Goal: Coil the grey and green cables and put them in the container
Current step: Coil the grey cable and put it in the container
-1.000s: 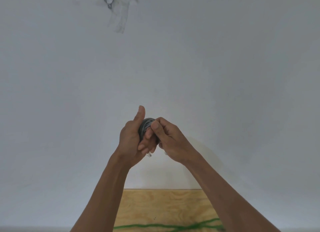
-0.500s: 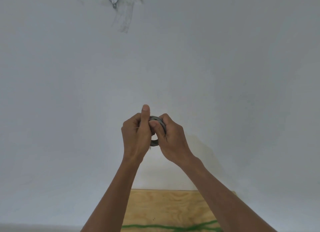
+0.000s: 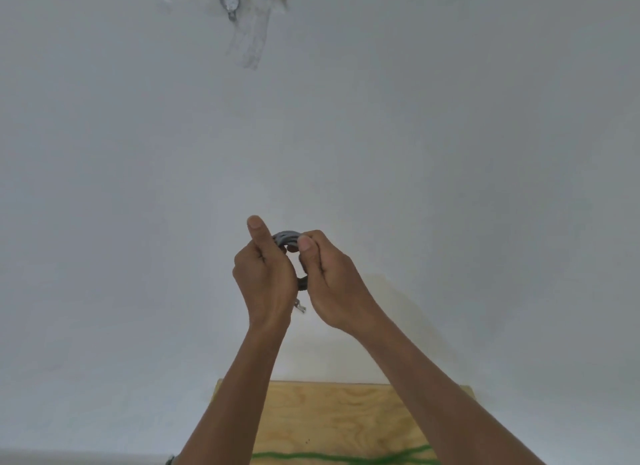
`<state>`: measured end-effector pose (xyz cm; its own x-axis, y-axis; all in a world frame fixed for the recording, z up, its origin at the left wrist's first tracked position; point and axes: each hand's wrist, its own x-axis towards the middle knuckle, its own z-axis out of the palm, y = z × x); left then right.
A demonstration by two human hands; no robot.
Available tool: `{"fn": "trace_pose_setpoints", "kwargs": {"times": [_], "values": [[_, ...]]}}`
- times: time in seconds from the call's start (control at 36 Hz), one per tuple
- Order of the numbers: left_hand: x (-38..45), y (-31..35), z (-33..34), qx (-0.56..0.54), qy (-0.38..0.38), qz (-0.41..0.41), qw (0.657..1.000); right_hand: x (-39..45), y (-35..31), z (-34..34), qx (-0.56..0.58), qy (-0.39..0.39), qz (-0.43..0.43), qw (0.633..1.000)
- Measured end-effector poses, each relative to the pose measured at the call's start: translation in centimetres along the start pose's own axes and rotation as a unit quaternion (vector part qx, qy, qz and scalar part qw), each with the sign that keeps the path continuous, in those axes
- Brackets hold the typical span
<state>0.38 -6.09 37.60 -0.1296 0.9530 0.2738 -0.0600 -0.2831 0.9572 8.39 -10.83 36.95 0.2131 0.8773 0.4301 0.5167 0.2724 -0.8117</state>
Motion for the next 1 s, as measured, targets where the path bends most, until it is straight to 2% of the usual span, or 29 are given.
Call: {"fn": "trace_pose_setpoints", "kwargs": {"times": [0.08,0.14,0.25,0.39,0.47,0.61,0.72,0.83,0.92,1.0], "values": [[0.4,0.4,-1.0,0.077,-0.082,0.029,0.993,0.3,0.5,-0.8,-0.052,-0.017,-0.020,0.998],[0.6,0.5,-1.4,0.139,-0.096,0.063,0.984,0.3,0.6,-1.2,-0.072,-0.039,-0.022,0.996],[0.4,0.2,-1.3,0.181,-0.081,0.106,0.974,0.3,0.8,-1.4,-0.026,-0.072,0.005,0.997],[0.5,0.5,-1.2,0.165,-0.023,0.069,0.984,0.6,1.2,-2.4,0.146,-0.126,0.076,0.978],[0.6,0.7,-1.2,0.145,-0.012,0.061,0.987,1.0,1.8,-3.4,0.178,-0.143,0.087,0.970],[0.3,1.1,-0.7,0.122,-0.018,0.054,0.991,1.5,2.6,-3.4,0.041,-0.077,0.059,0.994],[0.2,0.9,-0.3,0.127,-0.020,0.060,0.990,1.7,2.5,-3.0,0.144,-0.018,0.083,0.986],[0.3,0.8,-0.3,0.134,-0.023,0.068,0.988,1.8,1.9,-2.6,0.246,0.020,0.113,0.962],[0.4,0.7,-0.4,0.133,-0.020,0.070,0.988,1.9,1.5,-2.3,0.304,0.007,0.151,0.941],[0.5,0.4,-0.5,0.138,-0.025,0.073,0.987,1.9,1.7,-2.3,0.301,-0.044,0.175,0.937]]}}
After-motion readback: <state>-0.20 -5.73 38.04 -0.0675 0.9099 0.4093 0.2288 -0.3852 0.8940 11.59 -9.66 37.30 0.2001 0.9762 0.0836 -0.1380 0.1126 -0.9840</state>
